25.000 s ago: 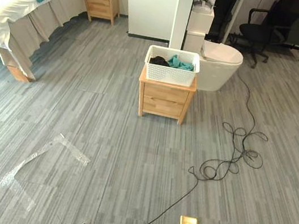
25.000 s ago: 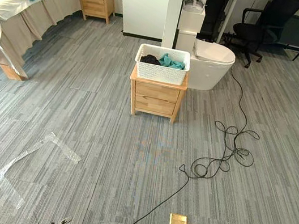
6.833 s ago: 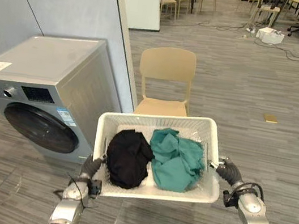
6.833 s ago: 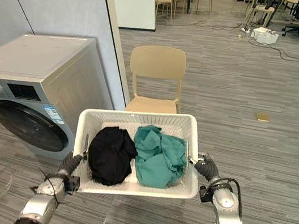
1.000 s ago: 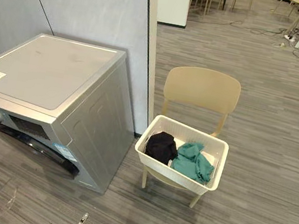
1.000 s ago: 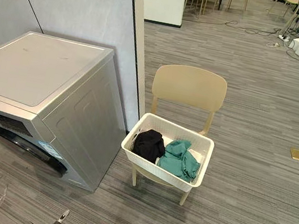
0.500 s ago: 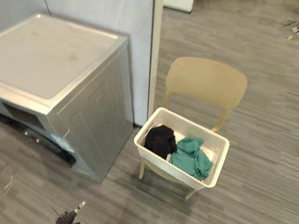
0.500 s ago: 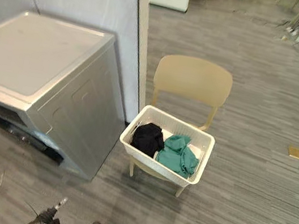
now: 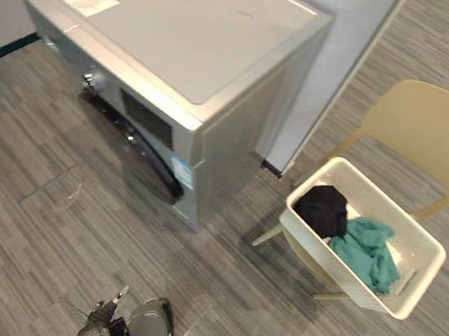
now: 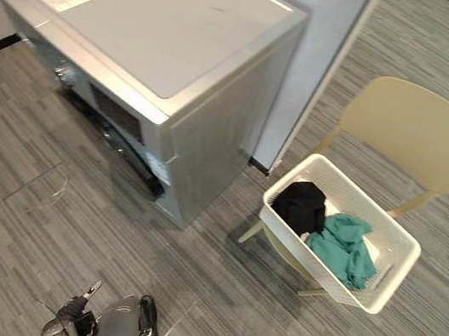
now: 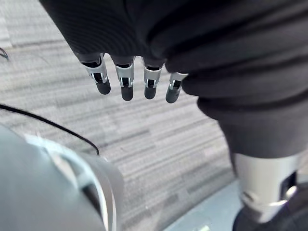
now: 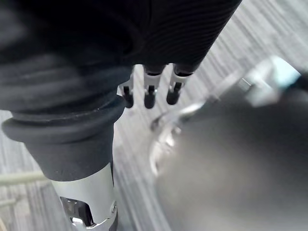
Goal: Pick up the laundry basket with both hands and put the clothes into the washing machine.
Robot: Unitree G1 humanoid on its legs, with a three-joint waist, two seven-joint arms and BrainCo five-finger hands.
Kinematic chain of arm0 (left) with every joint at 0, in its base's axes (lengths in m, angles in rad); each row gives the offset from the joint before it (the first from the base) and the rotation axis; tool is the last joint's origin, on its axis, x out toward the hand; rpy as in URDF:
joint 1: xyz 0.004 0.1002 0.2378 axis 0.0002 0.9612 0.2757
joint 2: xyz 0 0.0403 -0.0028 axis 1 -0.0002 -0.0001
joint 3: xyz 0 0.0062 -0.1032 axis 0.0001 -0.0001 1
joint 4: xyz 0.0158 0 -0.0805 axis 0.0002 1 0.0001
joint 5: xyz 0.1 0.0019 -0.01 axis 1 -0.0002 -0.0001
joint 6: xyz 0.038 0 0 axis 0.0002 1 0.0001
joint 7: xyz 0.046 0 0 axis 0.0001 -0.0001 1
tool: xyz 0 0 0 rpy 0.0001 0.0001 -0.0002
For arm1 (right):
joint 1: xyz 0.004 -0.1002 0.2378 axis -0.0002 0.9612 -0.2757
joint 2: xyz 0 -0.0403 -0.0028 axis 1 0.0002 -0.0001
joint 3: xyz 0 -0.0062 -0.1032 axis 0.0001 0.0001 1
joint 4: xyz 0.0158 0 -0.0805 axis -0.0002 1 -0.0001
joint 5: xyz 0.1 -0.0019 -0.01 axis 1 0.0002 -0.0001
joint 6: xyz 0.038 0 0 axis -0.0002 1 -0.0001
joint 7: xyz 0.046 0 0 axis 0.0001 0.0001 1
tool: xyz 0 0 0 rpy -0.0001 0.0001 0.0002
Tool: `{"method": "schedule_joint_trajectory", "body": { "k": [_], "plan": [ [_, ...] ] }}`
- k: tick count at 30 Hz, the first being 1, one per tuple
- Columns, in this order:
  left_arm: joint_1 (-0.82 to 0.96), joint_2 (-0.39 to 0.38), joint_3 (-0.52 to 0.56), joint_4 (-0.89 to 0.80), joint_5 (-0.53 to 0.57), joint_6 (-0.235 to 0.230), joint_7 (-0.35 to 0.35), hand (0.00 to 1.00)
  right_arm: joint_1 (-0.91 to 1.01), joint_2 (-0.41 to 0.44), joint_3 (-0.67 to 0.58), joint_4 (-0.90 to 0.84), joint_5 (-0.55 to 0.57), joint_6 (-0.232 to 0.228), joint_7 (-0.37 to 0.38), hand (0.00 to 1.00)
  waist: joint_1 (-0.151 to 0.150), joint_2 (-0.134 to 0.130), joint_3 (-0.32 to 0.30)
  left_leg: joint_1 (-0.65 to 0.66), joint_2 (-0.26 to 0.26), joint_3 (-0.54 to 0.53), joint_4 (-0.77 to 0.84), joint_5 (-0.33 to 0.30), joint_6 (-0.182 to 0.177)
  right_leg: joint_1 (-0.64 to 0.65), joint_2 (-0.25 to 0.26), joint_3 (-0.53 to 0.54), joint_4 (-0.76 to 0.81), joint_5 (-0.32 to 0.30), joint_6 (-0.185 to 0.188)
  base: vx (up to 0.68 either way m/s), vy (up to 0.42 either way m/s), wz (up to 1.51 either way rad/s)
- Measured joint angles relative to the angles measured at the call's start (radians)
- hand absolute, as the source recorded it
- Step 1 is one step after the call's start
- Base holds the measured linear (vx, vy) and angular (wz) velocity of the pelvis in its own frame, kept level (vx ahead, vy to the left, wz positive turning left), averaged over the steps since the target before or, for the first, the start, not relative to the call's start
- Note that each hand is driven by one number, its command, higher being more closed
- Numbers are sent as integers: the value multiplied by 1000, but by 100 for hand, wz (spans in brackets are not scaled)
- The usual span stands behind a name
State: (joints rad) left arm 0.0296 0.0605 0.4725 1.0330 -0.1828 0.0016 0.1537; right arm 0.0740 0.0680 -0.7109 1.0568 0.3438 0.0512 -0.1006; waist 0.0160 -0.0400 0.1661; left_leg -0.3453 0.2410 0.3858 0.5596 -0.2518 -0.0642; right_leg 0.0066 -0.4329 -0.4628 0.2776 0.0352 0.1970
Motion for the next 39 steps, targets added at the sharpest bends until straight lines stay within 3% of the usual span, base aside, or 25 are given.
{"method": "schedule_joint_trajectory", "body": {
  "k": [2,3,4,6,8,10,11,13,14,16,19,20,21,22,23,25,27,28,30,32,34,35,36,37,39],
  "plan": [
    [8,13,0,0,14,2,0,0,-4,-16,4,-2,-2,4,-3,0,5,4,-7,3,-16,14,-42,8,25,-31,-4,0,-4,88,-71,56,259,-3],
    [12,22,-8,1,41,3,-1,0,-18,-22,7,-2,-3,3,-3,0,5,4,-9,19,-26,34,-78,21,47,-59,-10,6,5,133,-135,39,178,-21],
    [12,23,-12,1,48,6,0,0,-32,-23,24,-2,-5,2,-5,0,-1,9,-7,46,-38,45,-122,33,64,-83,-4,40,34,127,-170,41,148,-22],
    [7,33,-39,0,51,12,0,0,-36,-23,39,-2,-12,3,-2,0,-3,14,-4,94,-53,49,-180,55,73,-102,36,123,94,36,-137,22,62,-11],
    [-4,38,-48,0,77,14,-1,0,-34,-26,85,-3,-17,1,13,0,-10,24,-3,199,-78,44,-321,117,67,-114,162,212,170,-130,-140,-12,-29,8],
    [-12,26,-48,0,83,13,-2,0,-35,-27,124,-7,-12,-2,18,0,-27,21,-10,252,-100,29,-423,164,66,-140,266,229,171,-198,-140,-35,-120,35],
    [-14,9,-47,-2,86,13,-5,0,-35,-26,139,-10,-6,-3,18,0,-36,16,-16,271,-113,21,-467,191,56,-155,326,265,126,-212,-134,-24,-165,42],
    [-13,-33,-46,1,88,17,-15,0,-31,-30,139,-11,2,-7,18,0,-37,7,-39,272,-137,-4,-511,220,29,-133,364,337,31,-226,-164,-7,-184,32],
    [-11,-78,-46,2,87,21,-21,0,-30,-39,136,-13,8,-9,18,0,-34,35,-57,271,-137,-20,-568,258,16,-139,383,355,12,-225,-182,18,-175,42],
    [-32,-114,-34,1,86,23,-20,0,-26,-40,120,-15,8,-10,17,0,-34,60,-57,285,-136,-42,-608,278,2,-130,389,320,10,-226,-189,47,-128,44],
    [-41,-141,-30,-3,76,22,-24,0,-6,-35,100,-35,7,-6,16,0,-30,69,-55,316,-98,-41,-527,276,-2,-37,403,255,7,-226,-189,59,-123,50],
    [-41,-141,-29,-4,76,22,-23,0,-4,-34,101,-37,7,-6,16,0,-30,68,-54,315,-96,-42,-510,273,-6,-31,403,253,7,-226,-189,35,-100,77],
    [-42,-141,-29,-21,68,16,-25,0,2,-34,125,-66,8,-8,17,0,-31,60,-54,233,-76,-45,-320,239,-1,-2,396,238,12,-228,-190,6,-47,69],
    [-42,-142,-27,-26,68,14,-26,0,-1,-36,132,-72,8,-8,17,0,-31,61,-53,195,-67,-47,-249,233,1,-1,393,230,10,-229,-193,-13,-9,88],
    [-44,-142,-16,-47,68,12,-27,0,-6,-40,139,-93,8,-10,17,0,-30,64,-43,120,-49,-56,-107,233,-1,2,382,210,11,-242,-206,-33,5,44],
    [-41,-143,17,-52,67,13,-25,0,-24,-53,164,-108,9,-10,15,0,-23,84,-21,53,-32,-75,22,232,-3,4,369,193,27,-277,-208,-100,66,31],
    [-29,-142,42,-53,66,13,-24,0,-40,-57,173,-109,9,-10,15,0,-27,96,-17,33,-17,-74,100,195,32,-10,339,185,44,-287,-211,-142,197,6],
    [-15,-132,55,-49,67,16,-22,0,-45,-55,180,-113,10,-10,15,0,-27,93,-17,31,17,-71,144,166,38,-13,323,192,44,-283,-204,-66,242,-13],
    [-3,-127,89,-49,66,17,-20,0,-42,-38,188,-127,9,-10,15,0,-25,80,-21,52,88,-75,129,157,52,-32,296,205,44,-272,-186,15,237,-9],
    [6,-114,97,-48,67,25,-18,0,-38,-40,189,-129,9,-10,16,0,-26,62,-24,94,154,-88,-8,162,46,-77,249,235,51,-248,-145,87,347,-8],
    [9,-120,119,-41,67,33,-15,0,-29,-58,179,-129,8,-10,15,0,-31,65,-28,164,175,-84,-185,222,9,-92,202,241,48,-226,-97,133,491,13],
    [14,-136,120,-40,68,33,-7,0,-14,-86,154,-122,8,-9,14,0,-35,94,-48,214,171,-81,-282,382,-3,-95,179,245,40,-221,-36,94,410,24],
    [13,-136,113,-36,70,33,-2,0,-14,-90,141,-102,8,-9,15,0,-39,94,-57,223,146,-76,-298,342,-64,-89,162,251,26,-212,-20,120,561,54],
    [8,-119,86,-32,74,32,1,0,-12,-77,135,-68,9,-6,15,0,-58,64,-67,225,99,-68,-332,305,-116,-69,131,267,-24,-195,-9,83,445,58],
    [-2,-58,25,-18,80,33,0,0,-23,-31,130,-32,9,-2,14,0,-59,26,-76,237,38,-67,-378,296,-127,-25,91,277,-106,-137,7,80,398,57]
  ]
}}
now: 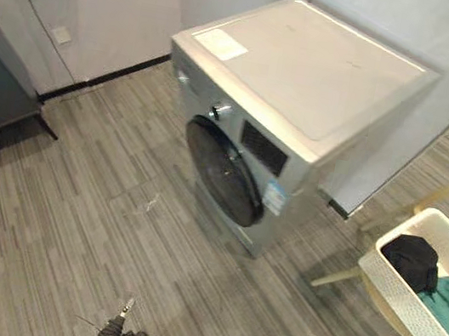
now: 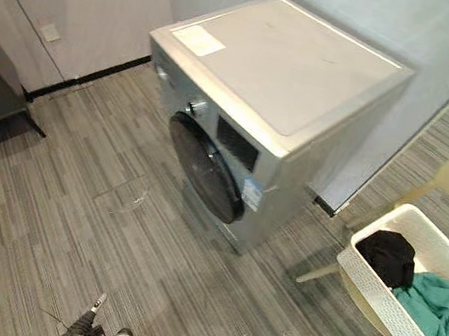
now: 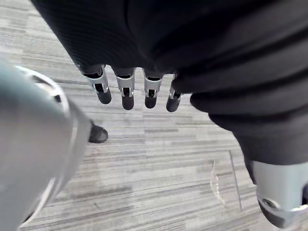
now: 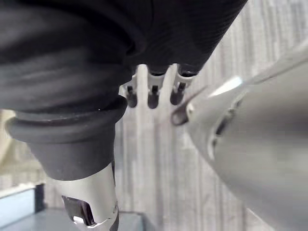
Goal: Pick up the laundry basket with both hands and put the clothes into the washing machine.
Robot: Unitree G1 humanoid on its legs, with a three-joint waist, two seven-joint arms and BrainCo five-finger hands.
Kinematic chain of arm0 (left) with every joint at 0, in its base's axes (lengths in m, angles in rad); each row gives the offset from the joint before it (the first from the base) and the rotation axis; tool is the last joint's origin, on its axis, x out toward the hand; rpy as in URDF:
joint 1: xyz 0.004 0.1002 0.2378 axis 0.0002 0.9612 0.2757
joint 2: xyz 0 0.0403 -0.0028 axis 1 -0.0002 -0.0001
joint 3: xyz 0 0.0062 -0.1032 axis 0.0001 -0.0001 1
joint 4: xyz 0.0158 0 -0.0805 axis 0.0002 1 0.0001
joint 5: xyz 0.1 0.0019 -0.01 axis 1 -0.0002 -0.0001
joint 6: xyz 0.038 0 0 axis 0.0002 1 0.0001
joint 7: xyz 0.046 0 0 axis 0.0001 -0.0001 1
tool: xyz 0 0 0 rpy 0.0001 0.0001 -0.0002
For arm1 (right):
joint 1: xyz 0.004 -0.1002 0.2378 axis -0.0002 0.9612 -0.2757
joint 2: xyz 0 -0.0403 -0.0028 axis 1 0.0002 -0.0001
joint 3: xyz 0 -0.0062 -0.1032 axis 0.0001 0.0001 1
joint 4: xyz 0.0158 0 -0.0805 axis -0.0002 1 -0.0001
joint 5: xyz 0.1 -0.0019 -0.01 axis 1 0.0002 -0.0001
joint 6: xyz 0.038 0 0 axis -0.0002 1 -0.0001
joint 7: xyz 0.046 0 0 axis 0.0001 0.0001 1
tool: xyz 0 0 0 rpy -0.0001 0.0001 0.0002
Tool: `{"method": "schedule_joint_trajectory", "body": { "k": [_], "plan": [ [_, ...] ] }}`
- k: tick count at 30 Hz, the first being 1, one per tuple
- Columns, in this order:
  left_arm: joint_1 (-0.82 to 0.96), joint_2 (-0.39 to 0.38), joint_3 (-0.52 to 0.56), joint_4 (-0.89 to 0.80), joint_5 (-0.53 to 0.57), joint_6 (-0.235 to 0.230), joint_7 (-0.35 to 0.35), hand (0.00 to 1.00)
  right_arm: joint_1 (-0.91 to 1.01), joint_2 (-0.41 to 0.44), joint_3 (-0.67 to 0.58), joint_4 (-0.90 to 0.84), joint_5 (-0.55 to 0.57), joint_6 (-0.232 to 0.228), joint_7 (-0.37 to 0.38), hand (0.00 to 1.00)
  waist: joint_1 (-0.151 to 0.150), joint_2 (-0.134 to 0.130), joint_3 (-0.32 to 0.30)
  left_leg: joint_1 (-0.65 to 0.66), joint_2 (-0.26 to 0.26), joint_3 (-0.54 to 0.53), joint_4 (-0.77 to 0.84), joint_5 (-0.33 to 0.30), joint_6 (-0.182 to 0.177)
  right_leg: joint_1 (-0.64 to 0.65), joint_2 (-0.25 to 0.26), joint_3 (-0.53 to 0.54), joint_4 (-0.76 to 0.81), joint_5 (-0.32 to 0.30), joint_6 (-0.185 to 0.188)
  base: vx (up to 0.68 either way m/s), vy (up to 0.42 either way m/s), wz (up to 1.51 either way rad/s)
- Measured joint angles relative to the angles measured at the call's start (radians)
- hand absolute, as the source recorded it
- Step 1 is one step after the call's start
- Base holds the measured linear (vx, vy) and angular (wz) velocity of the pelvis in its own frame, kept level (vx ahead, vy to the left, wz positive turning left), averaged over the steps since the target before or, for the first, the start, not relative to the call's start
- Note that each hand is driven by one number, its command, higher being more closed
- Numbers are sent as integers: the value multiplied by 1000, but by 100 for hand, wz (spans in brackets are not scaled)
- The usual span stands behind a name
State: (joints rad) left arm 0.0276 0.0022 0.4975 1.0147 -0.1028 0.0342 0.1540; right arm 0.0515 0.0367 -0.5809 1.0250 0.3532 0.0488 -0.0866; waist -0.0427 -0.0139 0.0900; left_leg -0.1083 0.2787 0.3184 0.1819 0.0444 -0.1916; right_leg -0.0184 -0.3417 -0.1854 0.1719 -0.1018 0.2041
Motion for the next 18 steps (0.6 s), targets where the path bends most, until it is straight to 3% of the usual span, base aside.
{"method": "schedule_joint_trajectory", "body": {
  "k": [1,3,6,7,9,12,13,14,15,17,18],
  "plan": [
    [-6,32,-45,9,2,-1,0,0,-5,16,1,24,-1,-2,-14,0,2,-22,-14,6,-23,0,-6,0,0,21,-17,3,-39,46,18,53,244,31],
    [-5,61,-103,15,5,-2,0,0,-26,7,12,24,-1,-1,-15,0,5,-28,-18,21,-41,4,-16,-2,2,28,-31,12,-52,89,24,-9,124,-5],
    [-13,80,-186,20,11,-3,0,0,-86,-21,86,-14,-1,-2,-14,0,3,-25,-24,34,-75,18,-96,-6,9,-26,-54,24,-38,118,42,-70,71,-20],
    [-27,74,-225,30,20,-6,0,0,-92,-34,113,-57,-1,-2,-17,0,0,-6,-17,38,-87,18,-139,-20,30,-62,-61,26,-7,118,41,-174,113,0],
    [-51,58,-270,55,36,-11,1,0,-99,-59,151,-150,0,-3,-21,0,-1,20,2,47,-113,15,-212,-16,40,-135,-76,47,85,139,12,-146,95,4],
    [5,62,-293,56,68,-10,1,0,-73,-74,218,-345,12,-8,-26,0,-11,52,17,87,-101,11,-274,-17,39,-223,-45,83,234,225,-108,-119,40,-18],
    [18,67,-293,56,79,-9,2,0,-70,-74,235,-381,13,-11,-26,0,-12,50,17,88,-98,10,-276,-17,39,-234,-40,82,246,232,-118,-59,-30,-31],
    [37,75,-292,56,85,-7,2,0,-63,-73,276,-455,21,-25,-25,0,-17,49,24,90,-82,3,-270,-17,40,-269,-18,95,287,199,-113,6,-95,-27],
    [47,88,-287,58,108,1,4,0,-63,-71,303,-497,22,-34,-19,0,-20,45,27,86,-59,-2,-266,-9,49,-291,39,126,319,114,-86,26,-161,-28],
    [43,99,-286,61,127,7,1,0,-63,-66,333,-602,32,-47,-13,0,-26,40,27,67,-6,-15,-253,24,43,-294,211,145,277,-36,-61,19,-277,-13],
    [32,107,-285,71,136,6,0,0,-63,-71,336,-641,36,-59,-4,0,-30,17,29,61,-21,-20,-251,30,42,-262,245,139,194,-69,-138,22,-315,18]
  ]
}}
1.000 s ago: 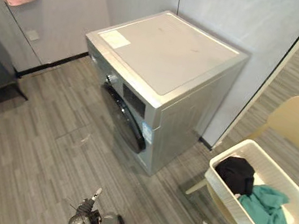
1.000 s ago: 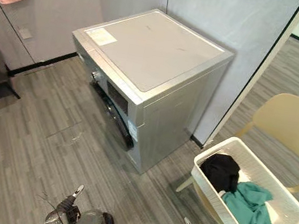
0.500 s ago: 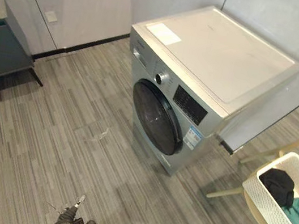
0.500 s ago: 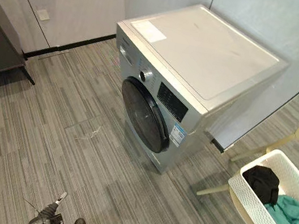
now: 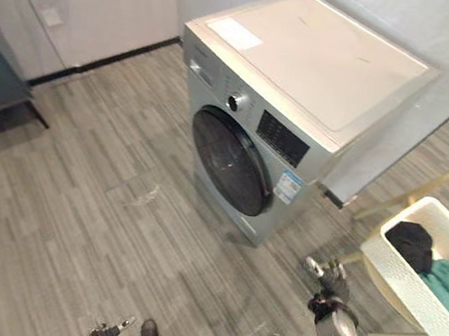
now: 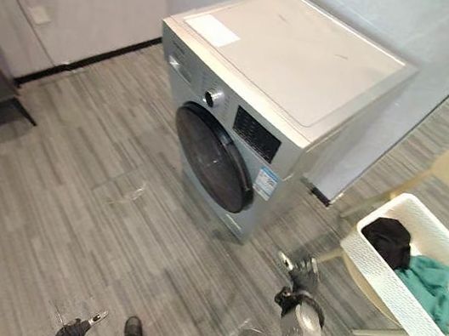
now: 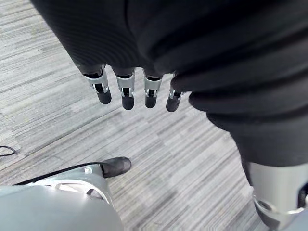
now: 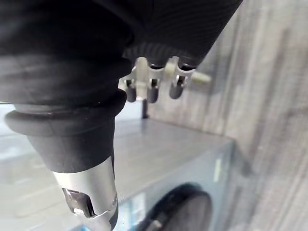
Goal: Pick up the laundry basket with both hands and put the clothes into the washing machine.
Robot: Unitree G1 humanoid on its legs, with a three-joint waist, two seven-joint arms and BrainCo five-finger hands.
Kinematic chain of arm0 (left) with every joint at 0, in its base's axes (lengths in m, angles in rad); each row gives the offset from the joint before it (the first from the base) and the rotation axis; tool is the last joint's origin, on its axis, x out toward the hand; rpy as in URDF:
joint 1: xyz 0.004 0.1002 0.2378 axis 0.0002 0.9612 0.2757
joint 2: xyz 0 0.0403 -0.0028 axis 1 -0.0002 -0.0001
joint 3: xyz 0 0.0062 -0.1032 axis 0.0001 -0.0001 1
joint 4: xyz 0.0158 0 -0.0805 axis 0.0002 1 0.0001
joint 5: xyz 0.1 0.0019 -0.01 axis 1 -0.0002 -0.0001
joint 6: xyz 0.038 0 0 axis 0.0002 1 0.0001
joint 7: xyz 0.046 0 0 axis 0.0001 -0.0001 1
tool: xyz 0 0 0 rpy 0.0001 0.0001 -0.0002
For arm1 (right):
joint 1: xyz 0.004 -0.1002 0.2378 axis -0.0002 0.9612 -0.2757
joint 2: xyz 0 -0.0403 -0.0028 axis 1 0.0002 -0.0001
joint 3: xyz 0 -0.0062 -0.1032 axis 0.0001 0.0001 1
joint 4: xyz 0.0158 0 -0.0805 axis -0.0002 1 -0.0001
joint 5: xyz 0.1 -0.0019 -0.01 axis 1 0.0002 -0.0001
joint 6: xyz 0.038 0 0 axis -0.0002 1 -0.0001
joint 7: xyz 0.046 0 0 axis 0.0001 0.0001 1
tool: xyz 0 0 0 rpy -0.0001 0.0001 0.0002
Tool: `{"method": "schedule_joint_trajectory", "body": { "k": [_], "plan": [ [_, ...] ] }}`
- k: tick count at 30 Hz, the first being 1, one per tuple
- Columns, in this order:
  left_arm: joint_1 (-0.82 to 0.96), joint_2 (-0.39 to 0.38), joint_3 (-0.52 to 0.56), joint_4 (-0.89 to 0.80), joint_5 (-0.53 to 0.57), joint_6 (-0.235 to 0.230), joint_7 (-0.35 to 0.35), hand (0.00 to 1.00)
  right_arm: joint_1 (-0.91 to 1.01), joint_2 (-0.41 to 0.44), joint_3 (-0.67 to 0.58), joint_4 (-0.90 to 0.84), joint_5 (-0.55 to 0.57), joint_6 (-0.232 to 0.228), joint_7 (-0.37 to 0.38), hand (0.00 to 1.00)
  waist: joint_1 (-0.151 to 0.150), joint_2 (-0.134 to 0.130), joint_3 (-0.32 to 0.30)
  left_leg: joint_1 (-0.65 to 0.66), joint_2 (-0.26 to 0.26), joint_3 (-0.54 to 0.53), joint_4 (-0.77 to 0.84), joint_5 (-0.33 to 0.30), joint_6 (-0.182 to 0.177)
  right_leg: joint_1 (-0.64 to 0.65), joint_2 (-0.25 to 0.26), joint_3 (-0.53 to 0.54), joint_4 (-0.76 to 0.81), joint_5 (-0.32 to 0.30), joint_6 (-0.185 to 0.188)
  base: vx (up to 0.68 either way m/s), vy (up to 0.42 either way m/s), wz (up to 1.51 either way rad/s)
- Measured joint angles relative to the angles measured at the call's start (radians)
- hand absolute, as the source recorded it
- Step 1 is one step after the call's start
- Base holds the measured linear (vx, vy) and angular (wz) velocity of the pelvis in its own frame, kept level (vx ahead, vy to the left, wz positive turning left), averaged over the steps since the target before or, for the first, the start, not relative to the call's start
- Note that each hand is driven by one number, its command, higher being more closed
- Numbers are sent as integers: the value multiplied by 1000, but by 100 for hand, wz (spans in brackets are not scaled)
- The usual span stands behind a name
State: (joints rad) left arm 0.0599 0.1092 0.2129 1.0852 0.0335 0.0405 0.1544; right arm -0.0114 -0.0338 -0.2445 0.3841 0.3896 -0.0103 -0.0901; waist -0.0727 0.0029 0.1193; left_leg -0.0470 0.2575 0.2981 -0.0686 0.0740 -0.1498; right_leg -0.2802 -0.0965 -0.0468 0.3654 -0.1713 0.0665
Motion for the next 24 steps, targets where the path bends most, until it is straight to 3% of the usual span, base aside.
{"method": "schedule_joint_trajectory", "body": {
  "k": [1,3,5,7,8,11,18,24],
  "plan": [
    [-39,-38,-3,15,15,0,-7,0,-7,-44,-2,-40,-7,-15,7,0,-5,21,16,-9,11,-25,-5,32,6,23,6,-42,-15,20,-1,25,-189,36],
    [-66,-88,-3,8,30,-6,-18,0,1,-93,-10,-101,-23,-22,4,0,-20,38,28,-9,-10,-32,0,34,8,31,-4,-73,7,-4,3,110,-58,54],
    [-66,-98,-5,1,29,-7,-19,0,0,-126,-6,-137,-38,-23,4,0,-22,40,26,-7,-13,-36,-2,55,1,36,-10,-90,29,-15,3,114,-42,36],
    [-55,-90,-5,-18,21,-7,-16,0,-3,-151,19,-177,-41,-33,4,0,-10,40,26,-6,-15,-32,-2,59,6,51,-10,-92,7,-15,3,58,3,12],
    [-51,-86,-5,-27,18,-7,-15,0,-2,-159,30,-182,-47,-43,5,0,0,40,26,-6,-17,-30,-2,69,-8,64,-11,-94,-13,-13,2,54,19,9],
    [-37,-72,-7,-40,18,-8,-17,0,4,-158,76,-182,-47,-45,11,0,3,41,25,-6,-21,-41,-4,70,-7,103,-15,-122,-57,-2,6,36,37,28],
    [-8,-61,-9,-37,22,-7,-20,0,51,-155,292,-174,-46,-42,117,0,11,53,21,-65,-39,-50,-23,123,6,97,-29,-157,-125,32,10,-15,27,18],
    [-9,-68,-9,-36,29,-7,-20,0,61,-149,372,-101,-100,-9,157,0,34,86,22,-105,-45,-53,-24,131,14,80,-30,-172,-162,58,13,-20,15,5]
  ]
}}
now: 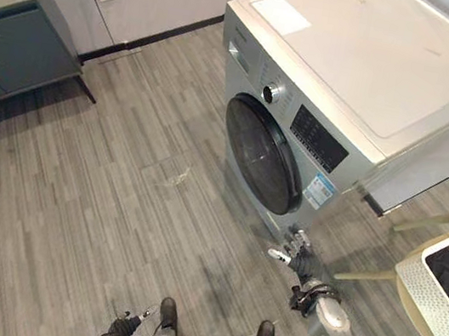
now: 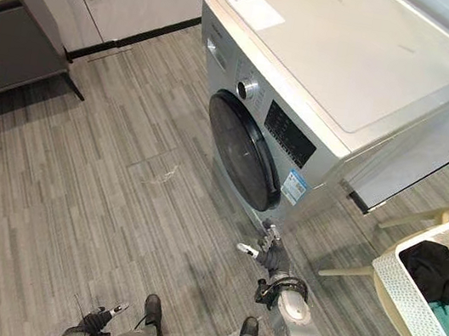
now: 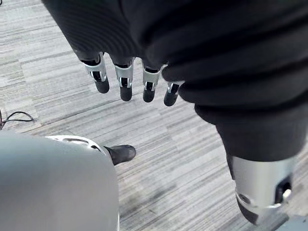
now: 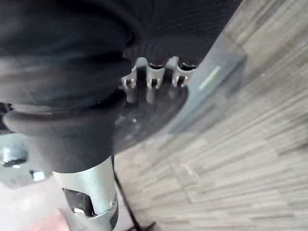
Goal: Pick up the laundry basket with both hands and put the clothes into the washing machine.
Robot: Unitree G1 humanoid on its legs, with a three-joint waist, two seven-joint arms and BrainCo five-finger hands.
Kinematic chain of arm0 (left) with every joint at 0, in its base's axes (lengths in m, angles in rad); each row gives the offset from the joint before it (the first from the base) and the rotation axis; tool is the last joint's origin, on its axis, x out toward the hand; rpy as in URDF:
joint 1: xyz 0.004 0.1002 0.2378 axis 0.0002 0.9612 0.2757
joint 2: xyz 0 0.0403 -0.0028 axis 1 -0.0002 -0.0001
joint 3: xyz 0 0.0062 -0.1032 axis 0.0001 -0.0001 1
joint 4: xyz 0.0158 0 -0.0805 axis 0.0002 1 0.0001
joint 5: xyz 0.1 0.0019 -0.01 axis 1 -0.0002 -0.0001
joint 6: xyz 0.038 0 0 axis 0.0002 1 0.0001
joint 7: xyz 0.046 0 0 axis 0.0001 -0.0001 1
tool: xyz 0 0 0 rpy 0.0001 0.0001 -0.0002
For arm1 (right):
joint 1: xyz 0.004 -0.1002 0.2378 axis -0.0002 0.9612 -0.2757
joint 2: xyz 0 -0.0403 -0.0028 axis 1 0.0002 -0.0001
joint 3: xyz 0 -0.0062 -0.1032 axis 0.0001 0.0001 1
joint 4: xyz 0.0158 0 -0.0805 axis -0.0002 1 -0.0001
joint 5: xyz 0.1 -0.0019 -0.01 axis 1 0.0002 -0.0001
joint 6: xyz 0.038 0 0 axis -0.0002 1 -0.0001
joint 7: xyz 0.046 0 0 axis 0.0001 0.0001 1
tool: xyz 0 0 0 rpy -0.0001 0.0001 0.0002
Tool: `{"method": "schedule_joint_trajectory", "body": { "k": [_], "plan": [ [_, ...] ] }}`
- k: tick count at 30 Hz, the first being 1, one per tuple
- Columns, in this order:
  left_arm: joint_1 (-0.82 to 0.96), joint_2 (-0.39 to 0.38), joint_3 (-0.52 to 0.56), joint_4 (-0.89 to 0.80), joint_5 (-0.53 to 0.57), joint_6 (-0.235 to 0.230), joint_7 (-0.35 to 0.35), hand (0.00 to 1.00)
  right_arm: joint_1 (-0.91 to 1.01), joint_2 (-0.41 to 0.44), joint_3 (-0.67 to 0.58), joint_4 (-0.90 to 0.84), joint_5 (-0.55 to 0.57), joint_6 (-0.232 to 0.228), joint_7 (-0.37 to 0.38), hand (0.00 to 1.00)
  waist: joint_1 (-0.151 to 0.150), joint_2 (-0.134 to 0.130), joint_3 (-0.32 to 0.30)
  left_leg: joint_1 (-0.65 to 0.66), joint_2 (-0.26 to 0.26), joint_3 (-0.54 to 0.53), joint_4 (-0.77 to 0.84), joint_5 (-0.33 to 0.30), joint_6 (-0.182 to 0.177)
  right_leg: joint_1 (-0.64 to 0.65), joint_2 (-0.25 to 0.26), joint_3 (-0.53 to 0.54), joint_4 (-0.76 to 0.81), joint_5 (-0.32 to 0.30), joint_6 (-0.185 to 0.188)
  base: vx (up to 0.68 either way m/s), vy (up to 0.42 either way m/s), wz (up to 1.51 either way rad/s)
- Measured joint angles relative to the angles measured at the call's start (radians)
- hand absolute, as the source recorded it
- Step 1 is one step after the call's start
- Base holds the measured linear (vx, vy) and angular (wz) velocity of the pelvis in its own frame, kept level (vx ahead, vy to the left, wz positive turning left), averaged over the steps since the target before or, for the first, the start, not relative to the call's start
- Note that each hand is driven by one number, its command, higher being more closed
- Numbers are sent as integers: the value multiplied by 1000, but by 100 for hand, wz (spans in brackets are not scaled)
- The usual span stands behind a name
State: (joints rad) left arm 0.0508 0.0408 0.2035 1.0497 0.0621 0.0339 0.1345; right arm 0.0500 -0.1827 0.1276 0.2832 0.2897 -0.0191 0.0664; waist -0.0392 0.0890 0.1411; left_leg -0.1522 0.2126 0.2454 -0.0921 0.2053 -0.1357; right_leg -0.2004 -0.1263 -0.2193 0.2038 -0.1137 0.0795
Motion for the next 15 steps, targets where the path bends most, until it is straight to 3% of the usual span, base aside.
{"method": "schedule_joint_trajectory", "body": {
  "k": [5,11,15],
  "plan": [
    [-8,2,-2,-3,-4,-1,27,0,-173,-64,56,10,-154,4,-37,0,4,9,7,-51,-7,1,0,19,1,-35,-2,6,-41,47,5,-34,30,-4],
    [-3,1,-2,-25,-22,-2,66,0,-295,-114,16,10,-149,3,-102,0,28,28,22,-71,-8,0,-1,25,1,-44,0,7,-65,72,6,-39,15,-1],
    [-3,2,-2,-31,-51,-3,70,0,-365,-147,-22,25,-129,3,-144,0,28,32,48,-91,-8,1,-1,25,1,-69,0,20,-68,87,6,-42,20,-6]
  ]
}}
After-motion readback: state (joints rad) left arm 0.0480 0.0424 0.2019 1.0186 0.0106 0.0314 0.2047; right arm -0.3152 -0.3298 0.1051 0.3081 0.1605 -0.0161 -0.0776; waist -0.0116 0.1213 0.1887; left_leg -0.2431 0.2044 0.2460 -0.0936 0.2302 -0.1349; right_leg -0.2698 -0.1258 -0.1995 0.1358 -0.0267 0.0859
